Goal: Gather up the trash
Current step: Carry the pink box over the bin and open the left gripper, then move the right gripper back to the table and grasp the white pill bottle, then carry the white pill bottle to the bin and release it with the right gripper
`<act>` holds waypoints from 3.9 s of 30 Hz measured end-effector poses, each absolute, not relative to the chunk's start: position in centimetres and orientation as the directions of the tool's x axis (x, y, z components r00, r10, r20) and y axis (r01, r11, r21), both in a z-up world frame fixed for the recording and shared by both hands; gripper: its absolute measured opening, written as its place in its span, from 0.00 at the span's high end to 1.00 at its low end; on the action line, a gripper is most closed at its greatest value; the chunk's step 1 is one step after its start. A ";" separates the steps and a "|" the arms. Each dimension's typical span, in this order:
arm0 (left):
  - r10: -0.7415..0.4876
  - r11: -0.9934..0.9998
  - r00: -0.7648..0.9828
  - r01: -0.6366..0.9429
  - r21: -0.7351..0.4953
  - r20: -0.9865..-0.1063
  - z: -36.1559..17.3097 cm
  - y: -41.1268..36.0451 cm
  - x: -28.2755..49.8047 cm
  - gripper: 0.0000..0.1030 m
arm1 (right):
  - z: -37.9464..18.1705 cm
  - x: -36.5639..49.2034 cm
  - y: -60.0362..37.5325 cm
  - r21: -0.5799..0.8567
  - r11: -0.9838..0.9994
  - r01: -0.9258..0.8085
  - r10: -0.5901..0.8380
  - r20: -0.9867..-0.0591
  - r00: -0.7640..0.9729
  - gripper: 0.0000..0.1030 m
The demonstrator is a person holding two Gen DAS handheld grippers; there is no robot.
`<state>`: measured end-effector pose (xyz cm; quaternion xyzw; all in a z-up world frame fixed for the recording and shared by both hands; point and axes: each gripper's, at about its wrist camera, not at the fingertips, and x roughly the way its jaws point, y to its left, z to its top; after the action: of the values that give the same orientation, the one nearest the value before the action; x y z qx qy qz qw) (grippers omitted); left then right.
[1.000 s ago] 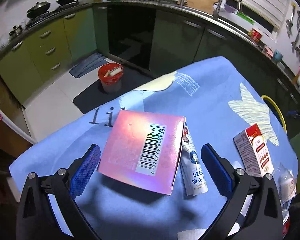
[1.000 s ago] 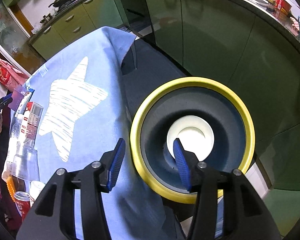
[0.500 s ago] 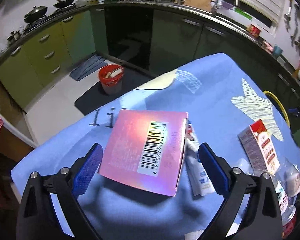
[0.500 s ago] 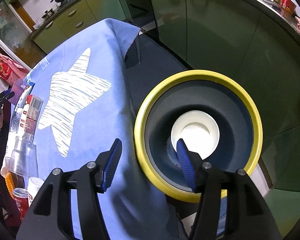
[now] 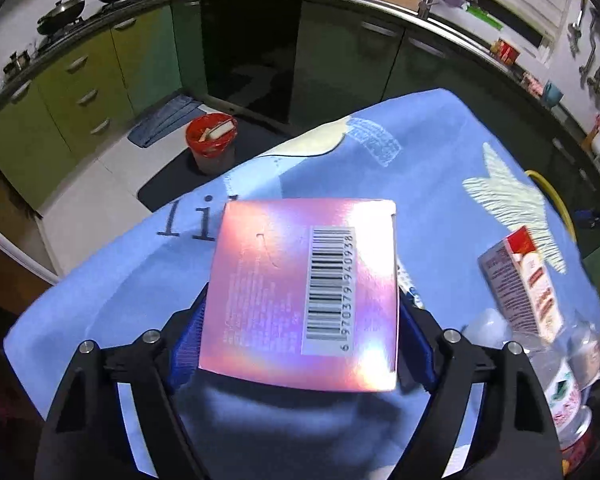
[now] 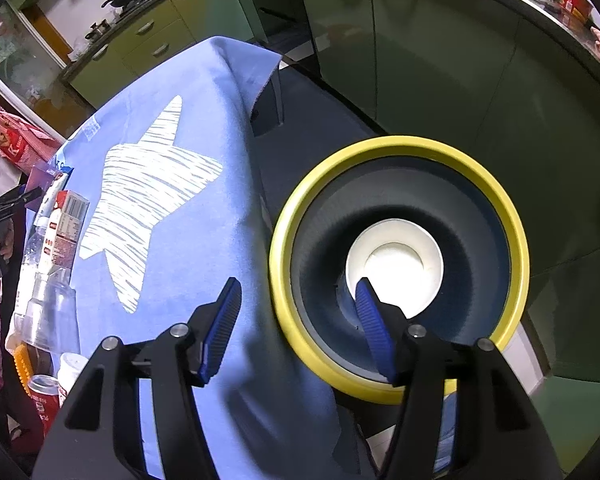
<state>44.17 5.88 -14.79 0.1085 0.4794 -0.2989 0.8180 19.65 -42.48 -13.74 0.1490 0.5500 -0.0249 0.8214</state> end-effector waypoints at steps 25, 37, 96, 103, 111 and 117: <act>-0.581 0.350 0.142 0.933 -0.088 -0.802 -2.7 -28.9 21.8 0.23 | -6.7 5.4 -47.6 0.251 0.940 0.231 0.061 -0.788 0.612 0.43; -0.405 0.308 0.064 0.949 -0.071 -0.912 -15.0 -47.2 23.6 0.23 | -9.0 1.4 -52.0 0.294 0.898 0.327 0.044 -0.800 0.599 0.42; -0.387 0.917 0.672 0.352 -0.188 -0.632 -2.5 1.4 11.9 0.04 | -14.4 15.3 -15.7 0.083 0.536 -0.840 0.268 -0.960 0.076 0.18; -0.385 0.915 0.664 0.364 -0.173 -0.641 -2.9 0.7 11.9 0.04 | -13.2 15.1 -15.9 0.121 0.549 -0.827 0.340 -0.936 0.088 0.20; -0.391 0.908 0.660 0.392 -0.150 -0.642 -2.7 -0.5 11.5 0.04 | -7.4 14.1 -20.1 0.153 0.612 -0.776 0.457 -0.869 0.190 0.20; -0.435 0.881 0.632 0.446 -0.159 -0.641 -2.7 -2.1 11.1 0.04 | -4.7 15.8 -31.7 0.085 0.891 -0.446 0.300 -0.847 0.438 0.20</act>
<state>11.11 -2.05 -2.70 0.0074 0.3528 -0.2439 0.9033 15.80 -31.69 -4.69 -0.0759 0.4818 0.2209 0.8446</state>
